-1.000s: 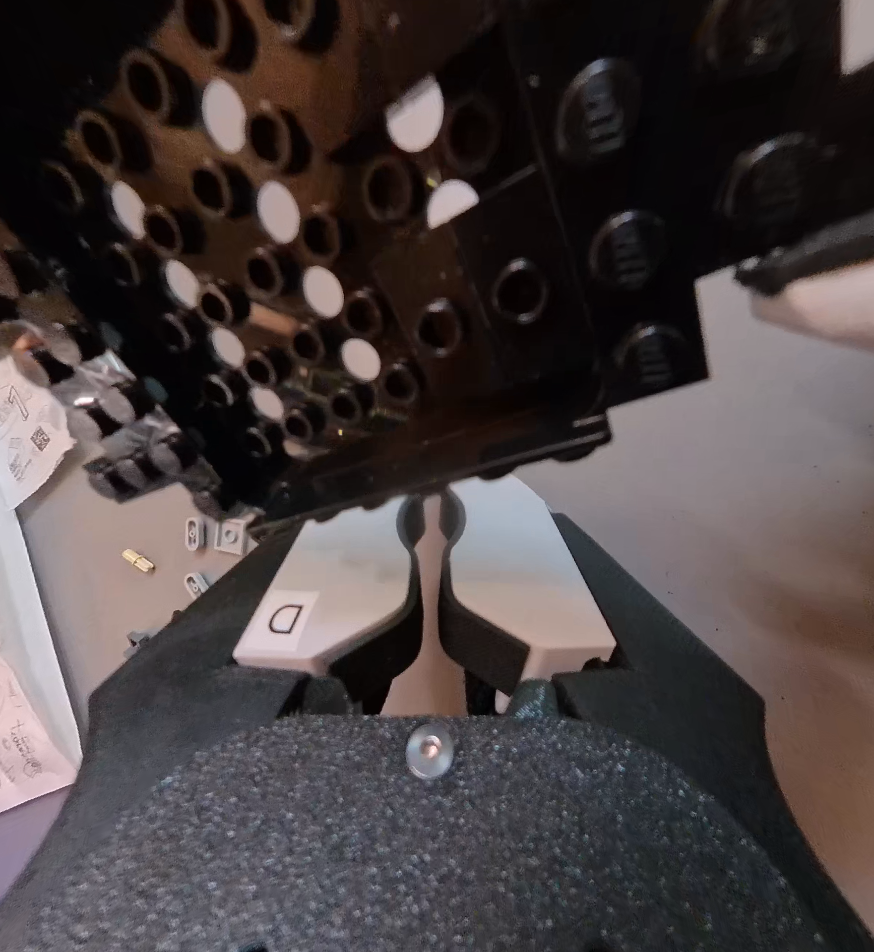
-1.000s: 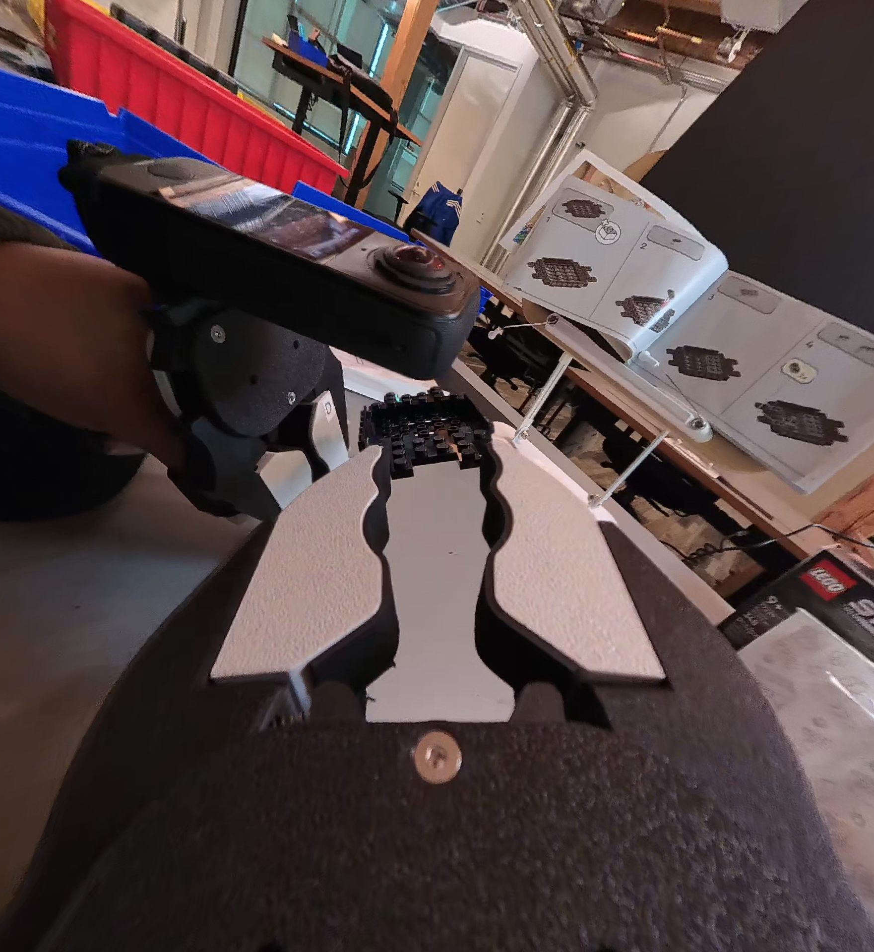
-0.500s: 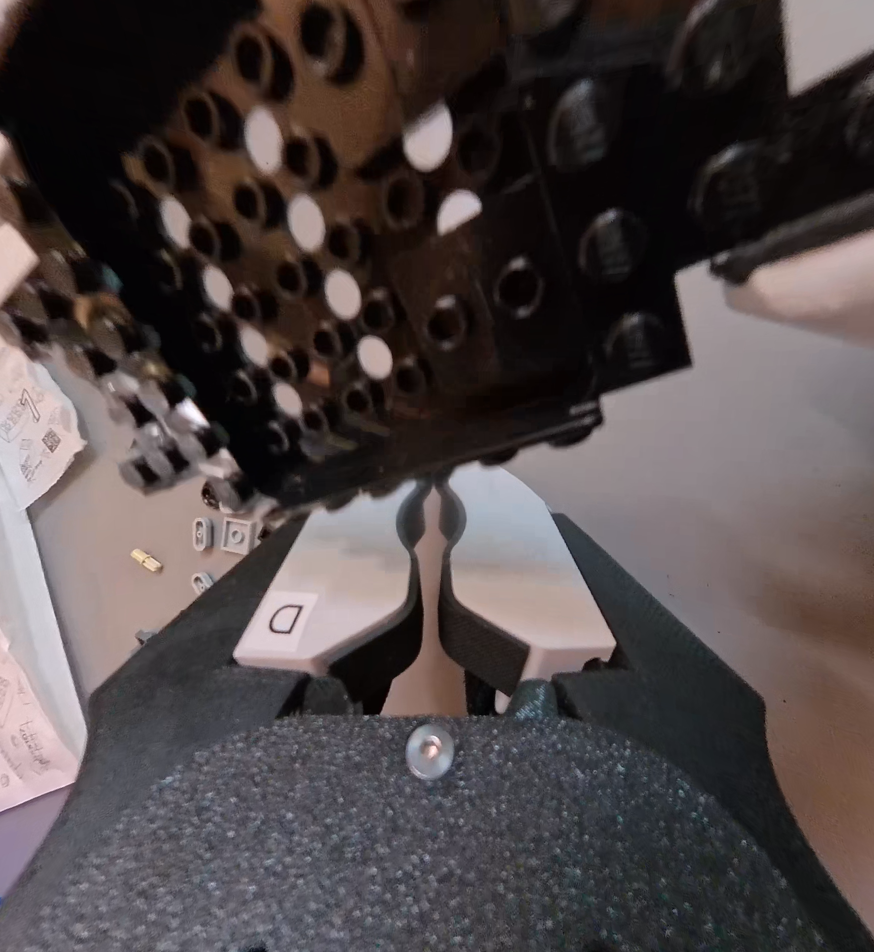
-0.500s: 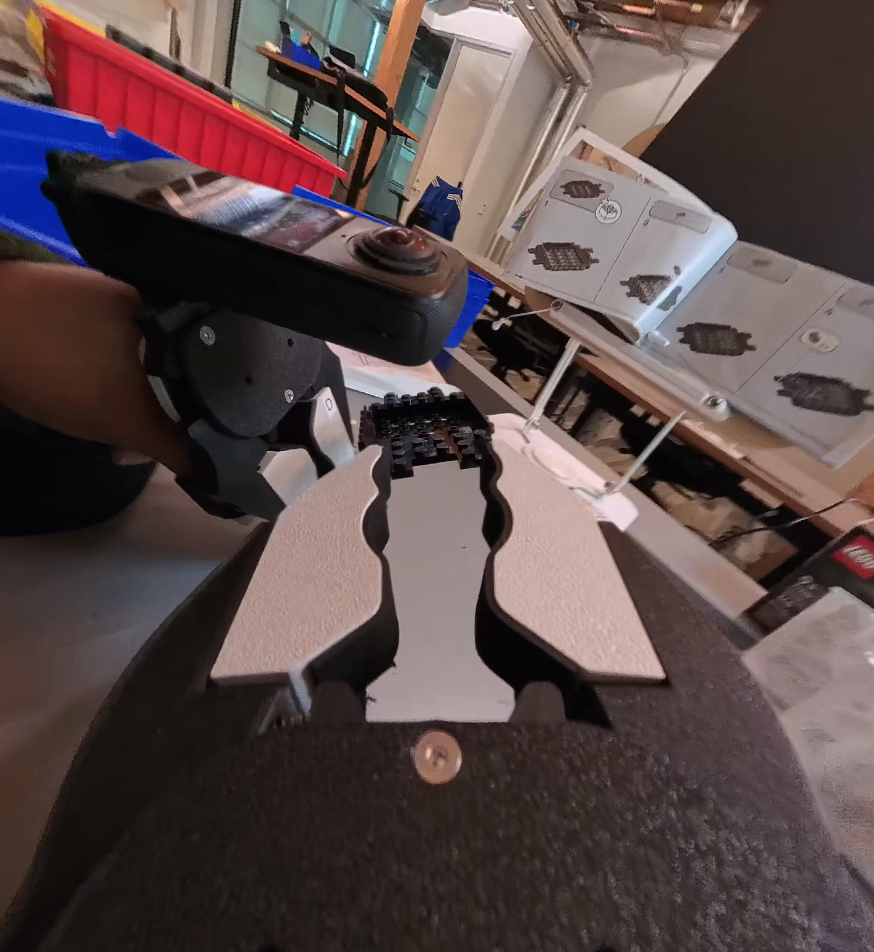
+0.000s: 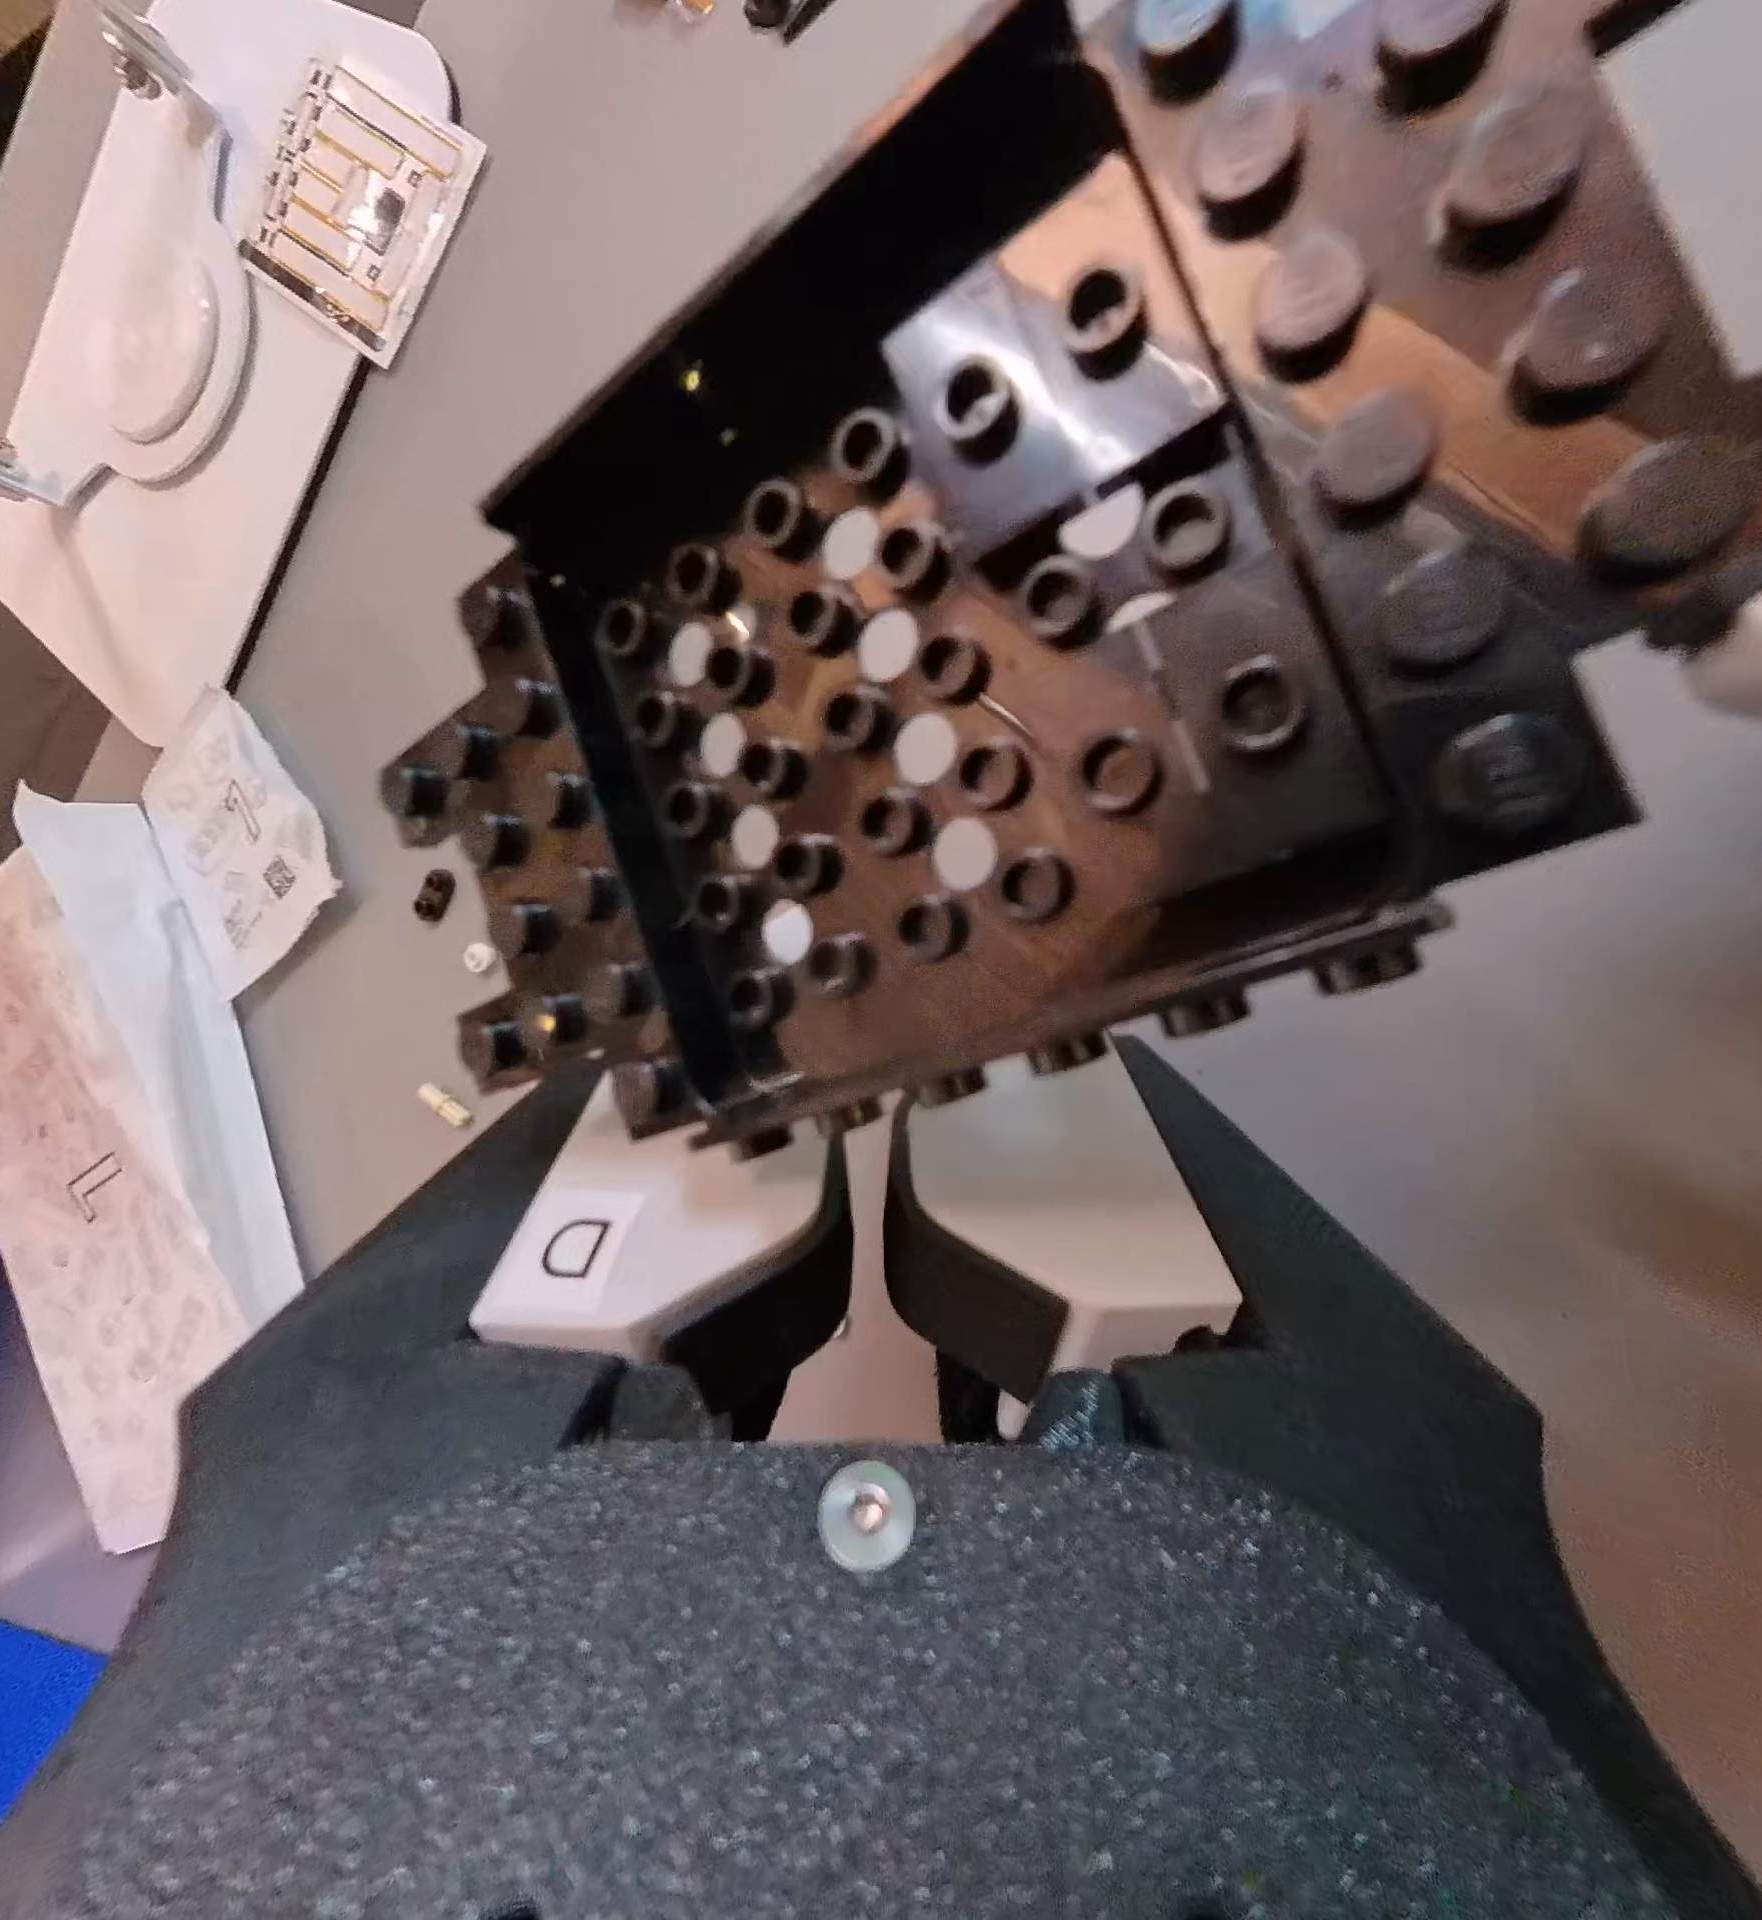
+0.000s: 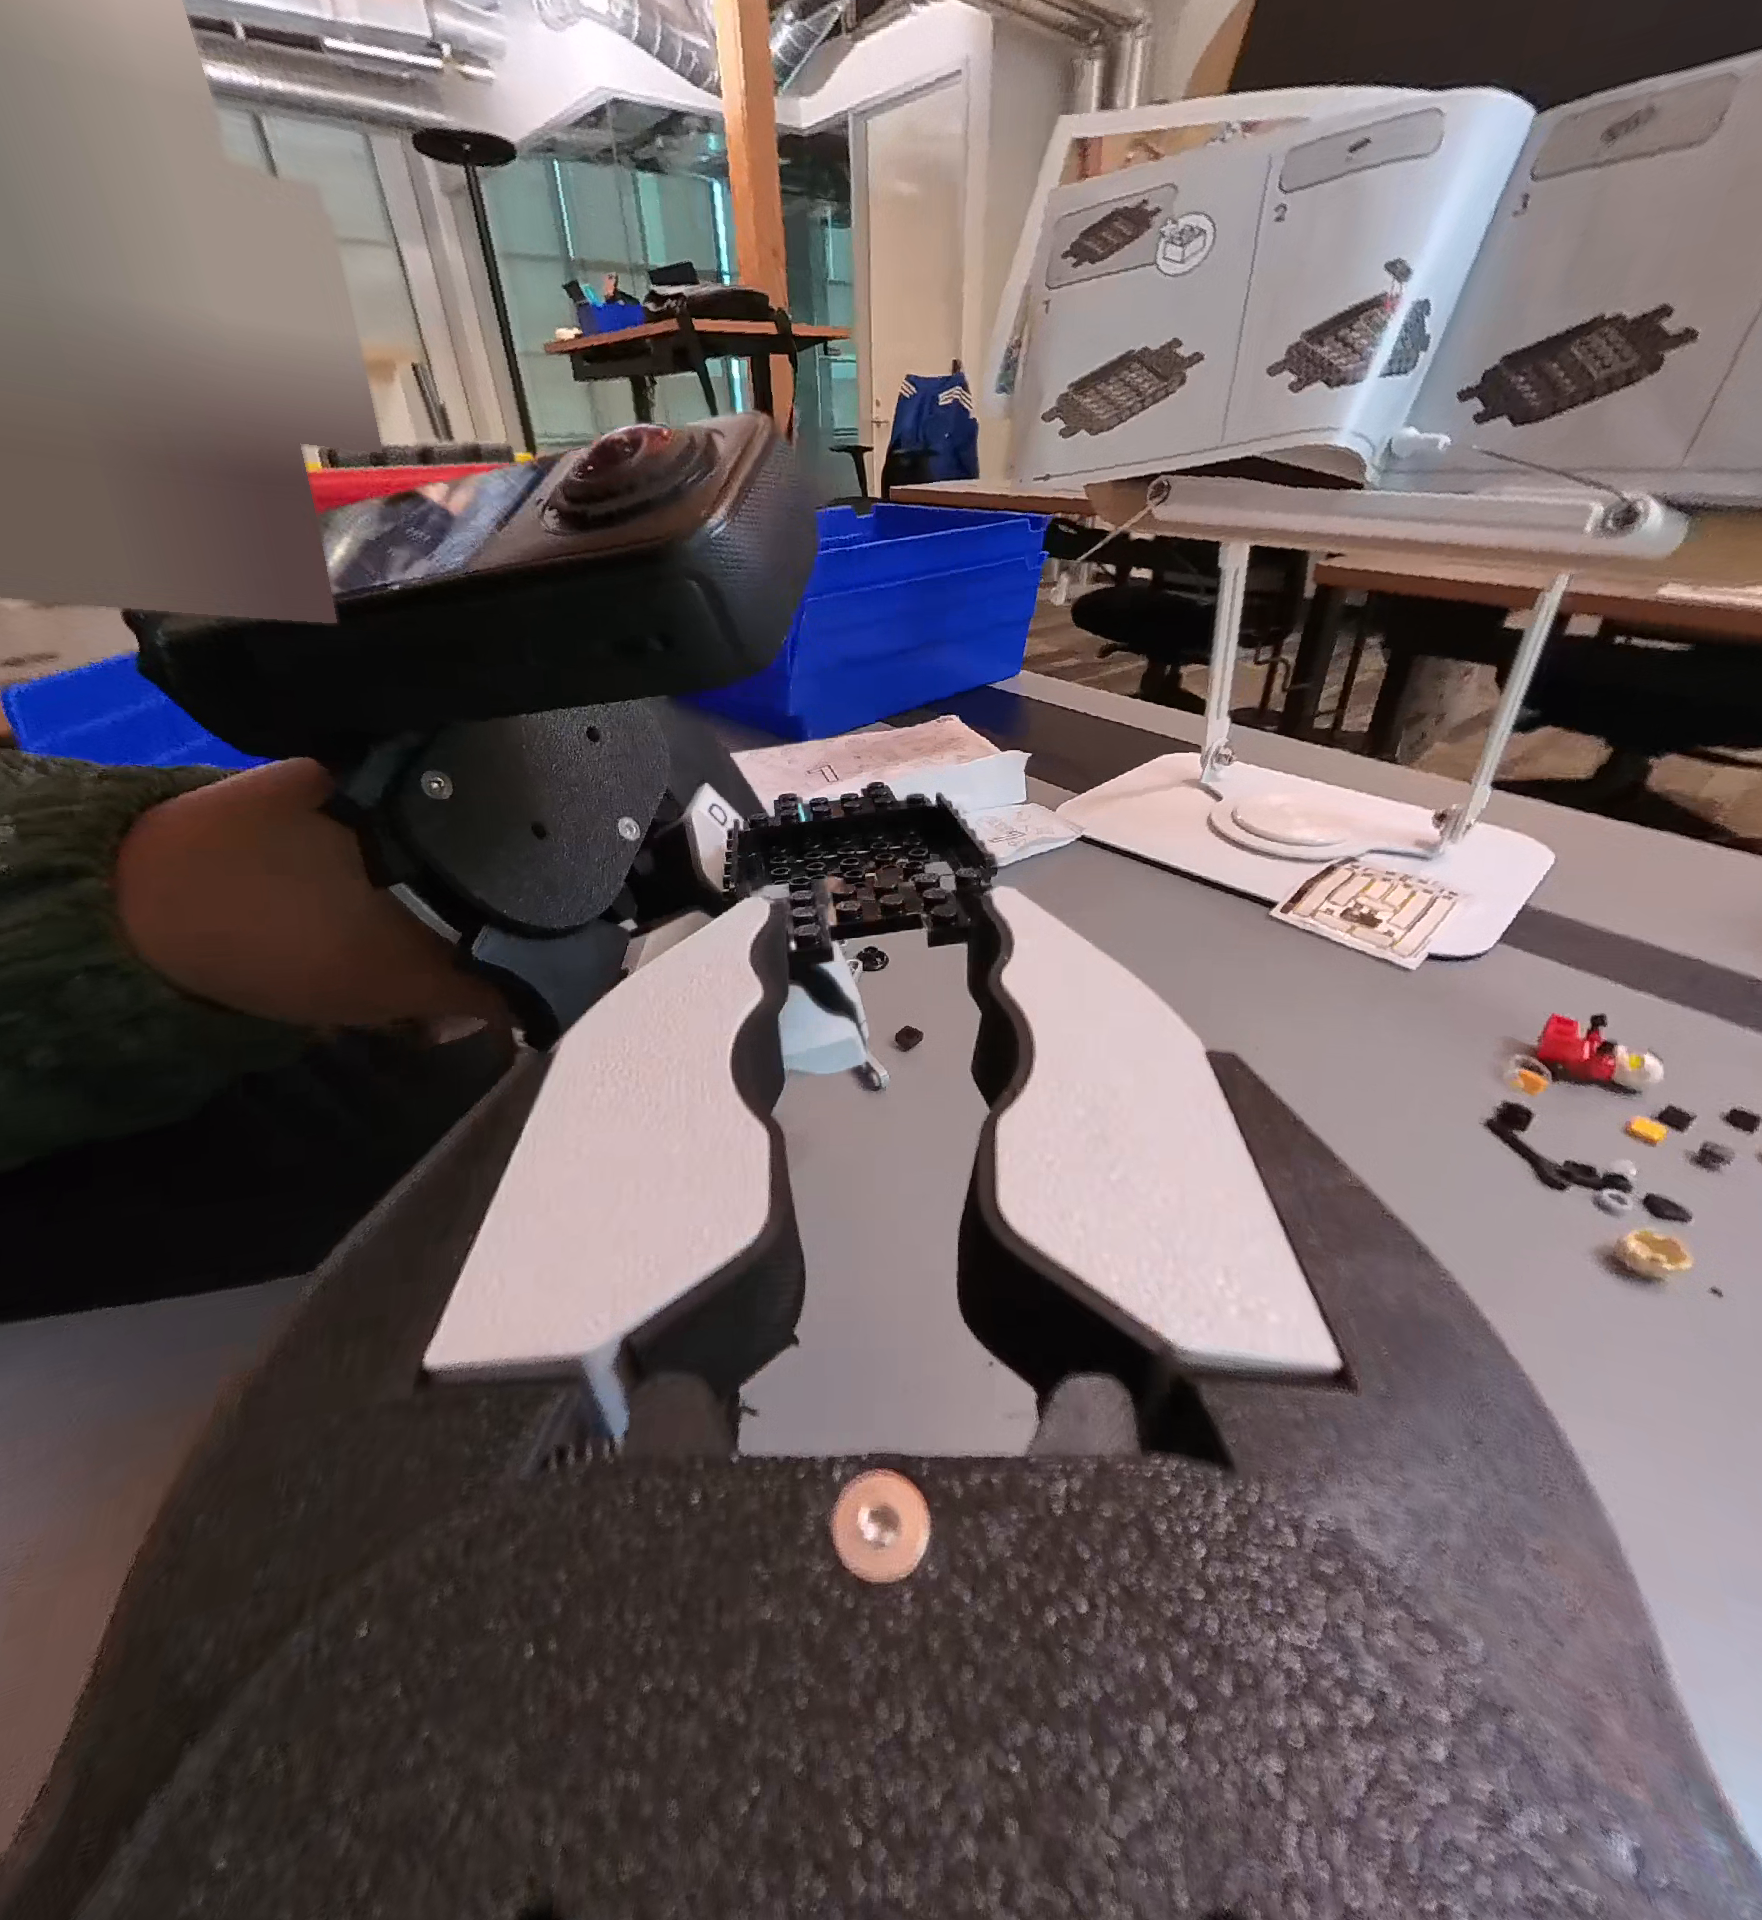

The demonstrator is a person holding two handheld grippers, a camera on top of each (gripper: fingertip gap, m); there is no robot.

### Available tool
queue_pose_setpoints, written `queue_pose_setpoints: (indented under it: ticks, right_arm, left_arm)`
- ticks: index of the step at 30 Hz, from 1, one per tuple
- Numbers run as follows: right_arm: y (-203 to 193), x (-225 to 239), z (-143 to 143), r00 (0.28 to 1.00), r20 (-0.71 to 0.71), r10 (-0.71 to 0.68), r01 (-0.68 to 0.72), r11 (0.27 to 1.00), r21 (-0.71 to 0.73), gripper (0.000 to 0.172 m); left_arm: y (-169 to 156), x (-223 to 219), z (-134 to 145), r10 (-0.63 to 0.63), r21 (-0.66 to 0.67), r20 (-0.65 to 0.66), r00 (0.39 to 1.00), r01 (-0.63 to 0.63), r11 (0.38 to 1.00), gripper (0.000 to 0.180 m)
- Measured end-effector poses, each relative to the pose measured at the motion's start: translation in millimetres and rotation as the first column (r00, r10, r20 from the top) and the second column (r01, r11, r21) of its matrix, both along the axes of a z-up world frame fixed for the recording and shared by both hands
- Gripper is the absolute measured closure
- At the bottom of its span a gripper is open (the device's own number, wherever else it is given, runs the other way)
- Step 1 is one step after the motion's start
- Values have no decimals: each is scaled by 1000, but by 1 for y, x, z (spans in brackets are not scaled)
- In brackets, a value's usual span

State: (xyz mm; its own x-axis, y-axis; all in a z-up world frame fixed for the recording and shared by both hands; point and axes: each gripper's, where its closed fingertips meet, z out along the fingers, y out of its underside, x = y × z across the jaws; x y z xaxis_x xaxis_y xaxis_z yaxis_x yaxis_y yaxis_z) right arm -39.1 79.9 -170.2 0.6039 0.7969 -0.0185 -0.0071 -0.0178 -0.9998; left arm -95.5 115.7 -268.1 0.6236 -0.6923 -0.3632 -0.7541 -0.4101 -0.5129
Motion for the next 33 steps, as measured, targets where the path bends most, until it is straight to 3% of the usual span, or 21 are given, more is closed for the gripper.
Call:
queue_pose_setpoints:
  ticks: [1,11,23,31,32,33]
  right_arm:
    - [1,1,0,1000,-12,-1,1,1000,-19,138]
    - [8,11,0,985,-171,4,-38,980,-198,138]
    - [15,23,0,907,-420,-14,-171,901,-399,138]
    - [18,24,-3,871,-491,-24,-229,864,-449,138]
    - [18,24,-3,865,-502,-24,-240,858,-454,138]
    - [17,24,-3,856,-516,-21,-257,850,-461,138]
  left_arm:
    - [2,-1,1,3,2,-7,1000,-3,1000,180]
    - [16,2,10,7,30,-65,998,-5,1000,180]
    - [24,13,10,-9,49,-84,996,13,999,180]
    - [25,15,9,-12,69,-89,996,18,997,148]
    - [26,15,10,-13,73,-90,996,19,997,163]
    - [26,15,10,-15,75,-92,996,22,997,154]
